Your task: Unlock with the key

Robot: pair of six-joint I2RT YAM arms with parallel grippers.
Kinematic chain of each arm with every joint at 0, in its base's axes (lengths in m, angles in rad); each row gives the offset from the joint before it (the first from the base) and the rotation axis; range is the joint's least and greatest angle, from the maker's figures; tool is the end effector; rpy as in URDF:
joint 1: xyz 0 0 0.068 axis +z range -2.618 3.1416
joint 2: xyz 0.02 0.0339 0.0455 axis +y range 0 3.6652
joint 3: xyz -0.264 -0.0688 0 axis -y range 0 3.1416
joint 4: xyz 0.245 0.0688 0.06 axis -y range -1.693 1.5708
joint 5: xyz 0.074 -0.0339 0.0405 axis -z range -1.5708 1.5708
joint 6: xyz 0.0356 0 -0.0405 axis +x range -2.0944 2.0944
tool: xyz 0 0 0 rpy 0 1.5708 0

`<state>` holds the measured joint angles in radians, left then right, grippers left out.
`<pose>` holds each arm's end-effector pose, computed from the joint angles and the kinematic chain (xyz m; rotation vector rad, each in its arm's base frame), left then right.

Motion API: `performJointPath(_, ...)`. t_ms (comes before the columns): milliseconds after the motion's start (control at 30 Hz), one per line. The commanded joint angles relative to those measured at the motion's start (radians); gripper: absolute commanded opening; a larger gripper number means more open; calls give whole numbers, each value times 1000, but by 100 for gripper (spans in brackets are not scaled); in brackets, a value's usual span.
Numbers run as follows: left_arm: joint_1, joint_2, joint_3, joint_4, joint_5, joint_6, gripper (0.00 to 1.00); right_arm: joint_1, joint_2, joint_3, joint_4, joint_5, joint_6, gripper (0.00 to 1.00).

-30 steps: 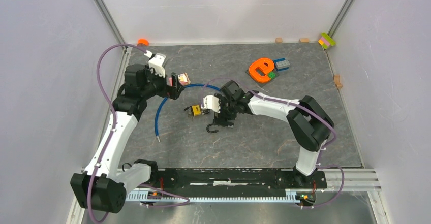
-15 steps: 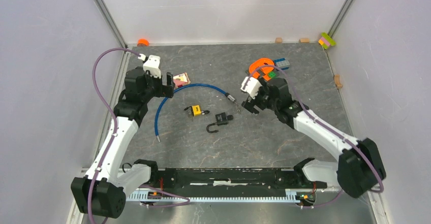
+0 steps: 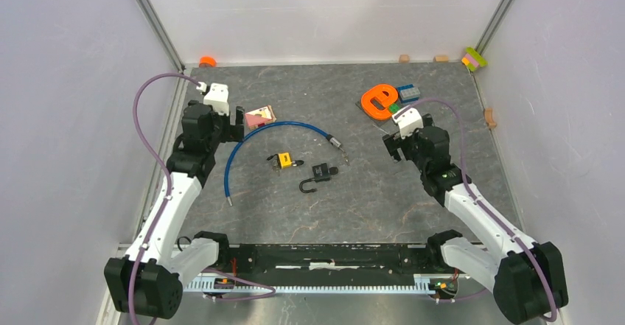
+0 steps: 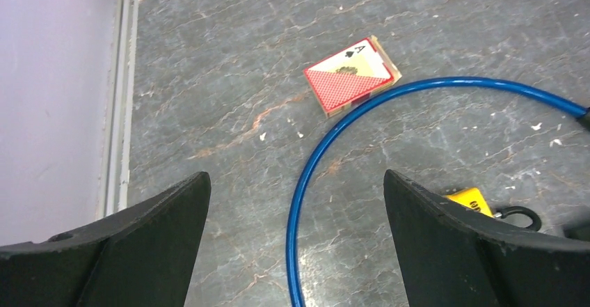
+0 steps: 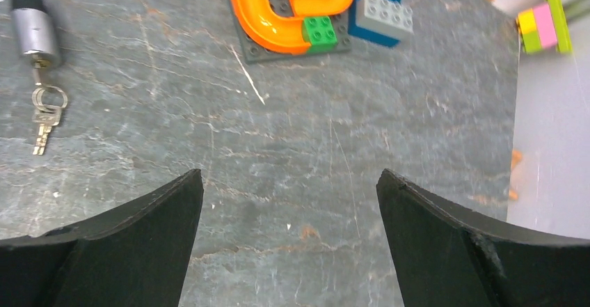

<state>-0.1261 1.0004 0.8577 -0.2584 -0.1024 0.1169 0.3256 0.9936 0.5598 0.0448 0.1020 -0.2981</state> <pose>0.2279 -0.0252 0.3175 0.1724 1.9633 0.0949 0.2141 0.0684 0.2447 -0.5368 1.8836 -0.0819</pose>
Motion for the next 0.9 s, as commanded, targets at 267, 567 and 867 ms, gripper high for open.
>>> performJointPath(267, 6, -194, -146, 125, 12, -49, 100, -46, -118, 9, 12, 106, 39, 98)
performJointPath(567, 6, -241, -130, 61, 51, -45, 100, -47, -179, -29, 32, 74, -22, 98)
performJointPath(867, 6, -245, -129, 4, 262, -45, 100, -46, -206, -35, 23, 7, -18, 98)
